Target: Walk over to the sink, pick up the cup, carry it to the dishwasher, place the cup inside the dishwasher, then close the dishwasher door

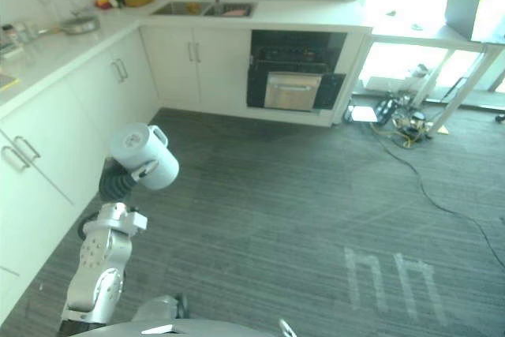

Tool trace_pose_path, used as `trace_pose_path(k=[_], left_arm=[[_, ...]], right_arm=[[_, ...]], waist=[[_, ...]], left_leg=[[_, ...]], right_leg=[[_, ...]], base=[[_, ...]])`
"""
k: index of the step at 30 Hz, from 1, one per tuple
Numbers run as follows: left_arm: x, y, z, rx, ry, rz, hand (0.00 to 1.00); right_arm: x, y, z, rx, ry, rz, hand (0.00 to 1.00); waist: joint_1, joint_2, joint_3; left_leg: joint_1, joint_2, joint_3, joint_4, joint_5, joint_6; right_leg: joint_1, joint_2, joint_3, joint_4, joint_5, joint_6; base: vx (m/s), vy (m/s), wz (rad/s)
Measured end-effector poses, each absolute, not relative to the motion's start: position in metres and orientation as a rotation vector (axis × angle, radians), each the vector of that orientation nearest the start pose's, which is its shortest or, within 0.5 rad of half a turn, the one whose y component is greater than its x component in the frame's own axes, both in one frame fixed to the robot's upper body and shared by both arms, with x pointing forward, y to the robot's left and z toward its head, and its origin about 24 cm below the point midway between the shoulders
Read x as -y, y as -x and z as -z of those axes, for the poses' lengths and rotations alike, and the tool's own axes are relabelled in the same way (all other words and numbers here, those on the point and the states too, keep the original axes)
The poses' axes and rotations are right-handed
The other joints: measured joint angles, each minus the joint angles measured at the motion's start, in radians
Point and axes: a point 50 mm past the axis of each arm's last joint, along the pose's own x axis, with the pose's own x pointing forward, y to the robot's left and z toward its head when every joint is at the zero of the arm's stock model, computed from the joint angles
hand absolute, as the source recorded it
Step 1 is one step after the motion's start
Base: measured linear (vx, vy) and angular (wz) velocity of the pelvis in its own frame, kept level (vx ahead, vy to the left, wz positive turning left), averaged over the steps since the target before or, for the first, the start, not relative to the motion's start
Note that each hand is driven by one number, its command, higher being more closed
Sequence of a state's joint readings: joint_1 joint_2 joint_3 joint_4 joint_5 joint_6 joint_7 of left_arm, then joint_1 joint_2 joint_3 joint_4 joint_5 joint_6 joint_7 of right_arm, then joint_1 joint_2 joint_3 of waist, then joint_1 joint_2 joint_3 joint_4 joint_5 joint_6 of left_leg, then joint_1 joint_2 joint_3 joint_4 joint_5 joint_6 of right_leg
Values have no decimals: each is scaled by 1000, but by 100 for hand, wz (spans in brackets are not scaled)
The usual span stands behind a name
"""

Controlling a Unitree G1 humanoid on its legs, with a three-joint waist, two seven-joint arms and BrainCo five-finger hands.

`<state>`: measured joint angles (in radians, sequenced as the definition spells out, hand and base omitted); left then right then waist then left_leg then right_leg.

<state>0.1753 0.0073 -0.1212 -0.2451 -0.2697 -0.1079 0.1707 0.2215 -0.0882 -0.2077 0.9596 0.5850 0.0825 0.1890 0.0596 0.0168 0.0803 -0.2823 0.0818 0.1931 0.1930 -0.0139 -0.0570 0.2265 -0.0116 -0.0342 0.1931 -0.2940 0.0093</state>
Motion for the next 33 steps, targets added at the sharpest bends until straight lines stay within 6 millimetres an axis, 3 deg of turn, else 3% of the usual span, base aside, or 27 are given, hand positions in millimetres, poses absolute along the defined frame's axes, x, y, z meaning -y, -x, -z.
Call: trace_pose_path(k=[1, 2, 3, 6, 8, 9, 10, 11, 12, 14, 16, 18, 19, 20, 22, 23, 24, 25, 26, 27, 28, 30, 31, 32, 33], left_arm=[[-145, -214, -63, 137, 294, -113, 100], [-145, -212, -62, 141, 289, -111, 100], [-147, -212, -63, 148, 273, -105, 100], [-150, -210, -61, 147, 238, -77, 100], [-157, -210, -60, 143, 217, -88, 100], [-165, -211, -57, 131, 202, -107, 100], [-166, -211, -57, 130, 196, -106, 100], [-166, -212, -58, 131, 194, -98, 100], [-163, -212, -58, 130, 200, -91, 100], [-160, -215, -59, 126, 199, -76, 100], [-151, -222, -66, 149, 208, -46, 100], [-138, -227, -74, 178, 227, 8, 100], [-129, -228, -77, 186, 238, 47, 100], [-124, -228, -81, 200, 245, 76, 100], [-119, -227, -88, 229, 260, 105, 100], [-118, -227, -89, 233, 263, 112, 100], [-117, -226, -88, 226, 271, 108, 100], [-117, -227, -87, 223, 273, 108, 100], [-116, -226, -87, 221, 271, 117, 100], [-113, -226, -86, 217, 274, 127, 100], [-111, -225, -87, 218, 280, 140, 100], [-108, -224, -87, 222, 299, 146, 100], [-106, -224, -87, 230, 312, 140, 100], [-106, -223, -87, 234, 320, 135, 100], [-108, -221, -85, 229, 320, 119, 100]], right_arm=[[203, -56, 162, -1049, -669, 441, 0], [197, -56, 164, -1052, -684, 446, 0], [196, -55, 164, -1064, -687, 460, 0], [196, -33, 171, -1151, -736, 563, 0], [194, -17, 174, -1201, -772, 633, 0], [196, -6, 175, -1218, -791, 680, 0], [196, -2, 175, -1224, -797, 693, 0], [195, 8, 175, -1239, -808, 717, 0], [194, 18, 175, -1249, -807, 731, 0], [191, 24, 175, -1234, -816, 753, 0], [178, 32, 175, -1240, -843, 766, 0], [170, 34, 175, -1210, -854, 778, 0], [173, 34, 174, -1192, -802, 765, 0], [179, 28, 172, -1162, -733, 742, 0], [184, 18, 170, -1148, -632, 665, 0], [185, 13, 170, -1144, -599, 632, 0], [194, 8, 168, -1143, -552, 604, 0], [199, 6, 167, -1136, -537, 608, 0], [204, 0, 166, -1122, -518, 608, 0], [207, -3, 165, -1117, -502, 601, 0], [213, -8, 163, -1106, -476, 600, 0], [221, -13, 162, -1105, -452, 620, 0], [228, -19, 159, -1094, -417, 629, 0], [231, -23, 158, -1088, -393, 634, 0], [237, -31, 156, -1086, -327, 647, 0]], waist=[[6, -13, -7], [4, -31, -7], [2, -47, -5], [-1, -61, -17], [-2, -75, -25], [-9, -98, -40], [-12, -104, -42], [-28, -108, -40], [-47, -96, -38], [-74, -74, -34], [-96, -63, -36], [-109, -61, -18], [-106, -53, -13], [-102, -36, -14], [-99, -37, -14], [-96, -40, -14], [-89, -20, -18], [-94, -13, -24], [-95, -12, -26], [-94, -7, -25], [-98, 3, -17], [-83, 19, -3], [-69, 39, 7], [-66, 52, 15], [-57, 66, 21]], left_leg=[[14, -10, 22, 18, 100, 38], [14, -20, 31, 69, 100, 97], [6, -26, 34, 124, 64, 121], [45, -25, 30, 221, -62, 139], [117, -54, 42, 184, -94, 142], [196, -98, 47, 128, -122, 142], [225, -113, 46, 112, -131, 140], [286, -144, 31, 80, -142, 143], [344, -163, 9, 33, -146, 145], [415, -167, -27, -24, -149, 148], [450, -169, -73, -42, -163, 144], [498, -162, -89, -39, -200, 133], [528, -145, -86, -28, -234, 126], [545, -122, -78, 4, -275, 121], [575, -102, -79, 44, -348, 92], [601, -96, -84, 50, -380, 75], [650, -65, -86, 43, -424, 42], [660, -45, -86, 49, -429, 30], [638, -23, -88, 119, -405, -8], [615, -10, -94, 175, -380, -14], [560, 13, -114, 335, -315, -26], [416, 73, -123, 655, -78, -118], [301, 122, -149, 880, 39, -122], [253, 142, -159, 972, 44, -110], [138, 175, -162, 1092, 11, -51]], right_leg=[[32, -9, 29, -16, -13, 19], [54, -36, 32, -5, -14, 21], [54, -51, 40, 27, -4, 28], [44, -55, 70, 180, 100, 54], [-6, -76, 74, 356, 171, 95], [-103, -120, 76, 585, 307, 180], [-147, -141, 74, 683, 359, 185], [-227, -183, 36, 878, 357, 144], [-301, -212, -14, 999, 308, 64], [-410, -185, -43, 1038, 226, 1], [-507, -143, -55, 940, 157, 10], [-540, -129, -106, 709, 123, 12], [-534, -118, -166, 476, 138, 10], [-517, -90, -204, 230, 192, 14], [-514, -66, -207, 31, 263, 14], [-511, -69, -206, 17, 281, 11], [-511, -58, -217, 61, 365, -26], [-517, -49, -226, 97, 374, -33], [-528, -49, -235, 162, 359, -66], [-522, -51, -249, 181, 329, -73], [-488, -49, -278, 196, 278, -73], [-417, -23, -283, 202, 206, -74], [-361, 13, -282, 185, 168, -88], [-325, 31, -282, 173, 154, -91], [-241, 62, -277, 136, 124, -93]], base=[[511, 254, -28], [621, 304, -13], [518, 265, 10], [565, 322, 9], [398, 237, -7], [325, 202, -9], [371, 222, 8], [376, 203, 36], [360, 178, 46], [231, 89, 48], [339, 5, 71], [399, -55, 57], [438, -73, 15], [467, -82, 6], [492, -110, 0], [756, -186, 1], [667, -166, 11], [920, -273, 33], [634, -244, 43], [752, -334, 58], [490, -255, 49], [507, -243, 22], [522, -219, -7], [601, -224, -16], [465, -158, -21]])
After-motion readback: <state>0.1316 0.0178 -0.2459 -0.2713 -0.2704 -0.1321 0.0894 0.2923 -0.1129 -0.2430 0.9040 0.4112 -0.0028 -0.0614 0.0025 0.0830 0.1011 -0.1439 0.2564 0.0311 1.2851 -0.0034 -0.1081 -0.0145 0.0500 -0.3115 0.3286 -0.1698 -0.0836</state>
